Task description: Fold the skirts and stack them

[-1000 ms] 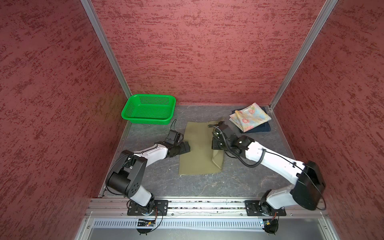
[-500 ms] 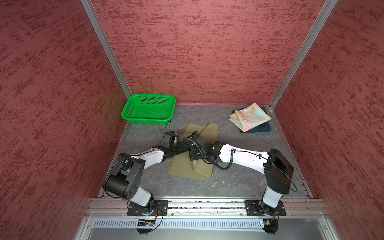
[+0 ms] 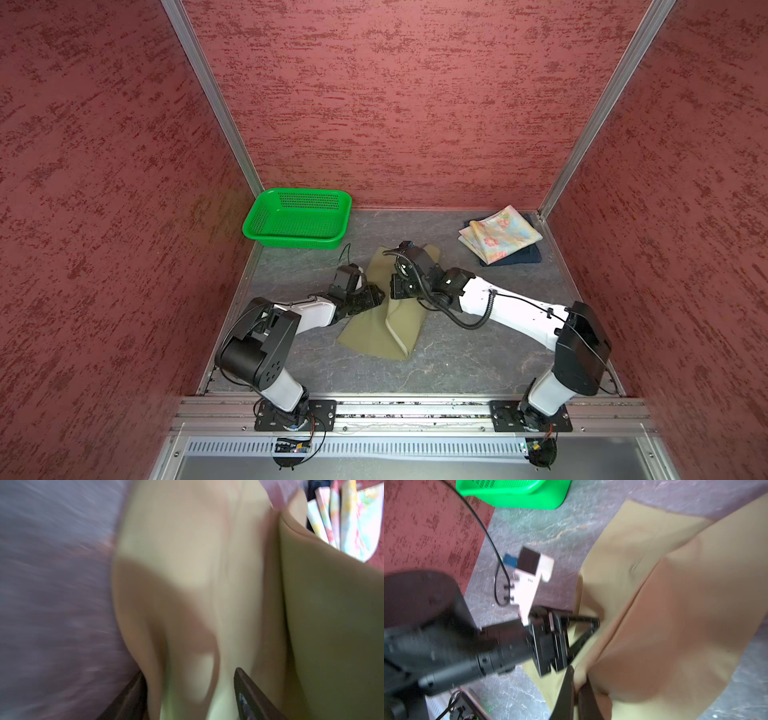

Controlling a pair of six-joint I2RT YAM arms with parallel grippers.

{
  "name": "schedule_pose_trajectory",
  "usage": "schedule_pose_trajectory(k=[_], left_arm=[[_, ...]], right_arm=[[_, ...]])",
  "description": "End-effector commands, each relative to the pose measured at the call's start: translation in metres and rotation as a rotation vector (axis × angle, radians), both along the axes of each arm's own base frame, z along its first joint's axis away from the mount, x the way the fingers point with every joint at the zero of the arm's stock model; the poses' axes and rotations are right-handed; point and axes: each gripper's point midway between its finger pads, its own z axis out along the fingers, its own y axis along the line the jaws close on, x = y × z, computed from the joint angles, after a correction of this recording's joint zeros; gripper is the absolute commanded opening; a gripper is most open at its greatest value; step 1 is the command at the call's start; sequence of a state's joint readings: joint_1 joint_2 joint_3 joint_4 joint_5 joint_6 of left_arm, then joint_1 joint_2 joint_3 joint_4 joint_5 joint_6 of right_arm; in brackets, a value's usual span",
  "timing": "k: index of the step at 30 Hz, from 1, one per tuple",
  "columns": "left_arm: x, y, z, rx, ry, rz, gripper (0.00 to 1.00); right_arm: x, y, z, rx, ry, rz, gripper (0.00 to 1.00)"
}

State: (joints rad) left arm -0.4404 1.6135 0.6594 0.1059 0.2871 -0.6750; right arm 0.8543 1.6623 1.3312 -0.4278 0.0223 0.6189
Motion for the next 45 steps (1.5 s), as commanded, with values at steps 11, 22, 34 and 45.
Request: schedule_pose_trajectory(k=[11,22,34,45], left_arm=[[-0.04,0.061,-0.021,0.092,0.181,0.259,0.94],[-0.075,0.098,-0.033,0.054,0.236,0.319,0.92],[-0.089,0.097,-0.054,0.031,0.272,0.32,0.9],[-0.105,0.081,-0.06,0.041,0.294,0.276,0.89]], right_arm=[[0.008,-0.028,0.039,-0.022,-0.075,0.042,0.0],[-0.022,0.038,0.018,0.024,-0.004,0.199,0.0],[-0.05,0.072,-0.007,0.061,0.065,0.227,0.65],[0.04,-0.075,-0.005,0.095,0.044,-0.245,0.8]])
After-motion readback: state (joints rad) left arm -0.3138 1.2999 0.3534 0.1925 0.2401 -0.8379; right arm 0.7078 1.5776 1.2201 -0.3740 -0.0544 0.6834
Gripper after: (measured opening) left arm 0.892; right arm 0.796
